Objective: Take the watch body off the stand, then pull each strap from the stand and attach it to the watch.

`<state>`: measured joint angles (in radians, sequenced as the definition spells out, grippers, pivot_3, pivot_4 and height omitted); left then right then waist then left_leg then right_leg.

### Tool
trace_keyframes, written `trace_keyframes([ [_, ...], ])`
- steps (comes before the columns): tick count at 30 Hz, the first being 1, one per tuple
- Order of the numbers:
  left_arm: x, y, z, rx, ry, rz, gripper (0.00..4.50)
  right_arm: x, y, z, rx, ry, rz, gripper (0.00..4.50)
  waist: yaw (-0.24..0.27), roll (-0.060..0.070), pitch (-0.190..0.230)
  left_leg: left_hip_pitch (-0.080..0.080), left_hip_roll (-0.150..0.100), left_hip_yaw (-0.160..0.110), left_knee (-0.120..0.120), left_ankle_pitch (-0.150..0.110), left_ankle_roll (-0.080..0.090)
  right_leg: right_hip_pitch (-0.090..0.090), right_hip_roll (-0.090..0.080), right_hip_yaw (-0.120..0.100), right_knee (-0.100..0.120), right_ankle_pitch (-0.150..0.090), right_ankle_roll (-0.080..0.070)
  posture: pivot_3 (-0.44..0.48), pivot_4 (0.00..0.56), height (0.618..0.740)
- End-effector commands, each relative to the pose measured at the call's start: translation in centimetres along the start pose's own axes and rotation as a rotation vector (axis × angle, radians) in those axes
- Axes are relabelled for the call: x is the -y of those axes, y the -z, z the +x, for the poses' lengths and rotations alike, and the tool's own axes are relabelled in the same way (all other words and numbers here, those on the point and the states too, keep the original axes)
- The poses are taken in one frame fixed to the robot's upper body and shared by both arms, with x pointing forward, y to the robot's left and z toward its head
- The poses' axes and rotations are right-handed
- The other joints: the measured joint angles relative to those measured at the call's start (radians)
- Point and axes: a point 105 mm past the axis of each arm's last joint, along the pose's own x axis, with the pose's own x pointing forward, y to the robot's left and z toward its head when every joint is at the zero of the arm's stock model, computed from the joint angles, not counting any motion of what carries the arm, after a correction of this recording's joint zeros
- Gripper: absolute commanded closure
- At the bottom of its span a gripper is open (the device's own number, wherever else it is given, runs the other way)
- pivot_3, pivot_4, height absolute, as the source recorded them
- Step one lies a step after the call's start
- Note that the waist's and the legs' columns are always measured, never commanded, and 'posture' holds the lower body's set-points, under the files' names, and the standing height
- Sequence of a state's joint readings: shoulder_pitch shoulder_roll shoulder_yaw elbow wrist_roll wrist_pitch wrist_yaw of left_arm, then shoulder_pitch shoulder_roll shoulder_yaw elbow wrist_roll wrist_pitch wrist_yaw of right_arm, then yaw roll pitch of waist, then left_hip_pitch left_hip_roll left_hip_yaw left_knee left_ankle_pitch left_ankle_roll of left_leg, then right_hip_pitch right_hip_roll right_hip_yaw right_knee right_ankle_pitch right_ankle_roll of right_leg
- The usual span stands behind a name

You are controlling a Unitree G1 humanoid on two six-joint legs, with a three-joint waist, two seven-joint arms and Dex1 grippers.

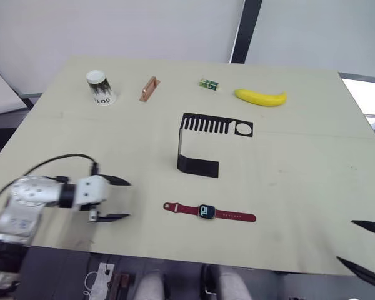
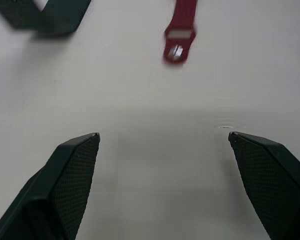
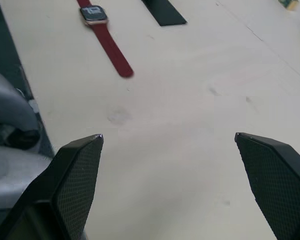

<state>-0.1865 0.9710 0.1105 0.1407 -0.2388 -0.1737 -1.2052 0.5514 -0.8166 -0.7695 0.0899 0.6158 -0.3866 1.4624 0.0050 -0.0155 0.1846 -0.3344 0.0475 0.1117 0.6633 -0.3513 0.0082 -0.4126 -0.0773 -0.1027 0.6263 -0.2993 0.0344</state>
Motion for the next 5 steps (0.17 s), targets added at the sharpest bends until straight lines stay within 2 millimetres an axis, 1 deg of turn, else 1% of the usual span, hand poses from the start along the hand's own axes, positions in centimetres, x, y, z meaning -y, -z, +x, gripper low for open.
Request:
trace_keyframes([
  [1,-1.6,0.1,-2.9,0.003,-0.152,-0.03,0.05,2.2,-0.2,-1.5,-0.01,0.043,-0.056,0.0,0.002,0.001,0.0,0.0,0.0,0.0,0.0,0.0,0.0,0.0,-0.001,0.0,0.0,0.0,0.0,0.0,0.15,0.74],
  [3,-1.7,0.6,-3.4,0.002,-0.207,-0.059,0.05,3.1,-0.4,-1.8,-0.002,0.058,-0.063,0.0,0.0,0.002,0.001,0.0,0.0,0.0,0.0,-0.001,0.0,-0.001,-0.001,0.0,0.0,0.0,0.0,0.0,0.15,0.74],
  [5,-2.4,1.0,-3.3,0.022,-0.289,-0.081,0.05,3.7,-0.3,-1.9,0.007,0.07,-0.055,0.0,0.001,0.002,0.001,0.0,0.0,0.0,-0.001,-0.001,-0.001,-0.001,0.0,-0.001,0.001,0.0,0.0,0.0,0.15,0.74],
])
